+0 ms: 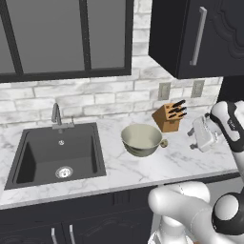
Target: Gather the eggs and milk located in the vicinity of the sink area and place them right next to the bowl.
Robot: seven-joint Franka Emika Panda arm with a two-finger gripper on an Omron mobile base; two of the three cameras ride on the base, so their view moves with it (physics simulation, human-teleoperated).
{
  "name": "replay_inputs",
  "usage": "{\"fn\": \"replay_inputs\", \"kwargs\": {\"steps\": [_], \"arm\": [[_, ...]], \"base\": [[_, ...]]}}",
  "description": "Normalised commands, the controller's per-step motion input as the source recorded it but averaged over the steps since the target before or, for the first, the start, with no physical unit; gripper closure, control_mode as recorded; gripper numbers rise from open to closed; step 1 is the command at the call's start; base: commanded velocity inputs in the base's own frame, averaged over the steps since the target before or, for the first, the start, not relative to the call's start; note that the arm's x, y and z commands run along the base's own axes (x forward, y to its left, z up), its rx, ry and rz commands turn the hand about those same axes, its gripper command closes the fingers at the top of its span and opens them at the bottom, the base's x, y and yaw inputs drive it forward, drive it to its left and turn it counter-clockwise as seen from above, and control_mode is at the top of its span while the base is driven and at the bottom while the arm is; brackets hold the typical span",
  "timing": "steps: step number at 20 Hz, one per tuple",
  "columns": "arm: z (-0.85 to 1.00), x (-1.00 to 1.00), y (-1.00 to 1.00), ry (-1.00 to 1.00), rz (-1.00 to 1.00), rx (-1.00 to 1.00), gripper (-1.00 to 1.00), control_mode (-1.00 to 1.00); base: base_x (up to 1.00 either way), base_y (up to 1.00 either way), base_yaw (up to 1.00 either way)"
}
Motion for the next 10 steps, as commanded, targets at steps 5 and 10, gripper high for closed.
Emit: {"fn": "replay_inputs", "kwargs": {"steps": [5,10], "arm": [[-0.12,0.18,-0.04,0.0,0.0,0.02,-1.0,-1.0],[-0.09,0.12,-0.11,0.0,0.0,0.02,-1.0,-1.0]], "base": [[0.0,0.0,0.0],[0.0,0.0,0.0]]}}
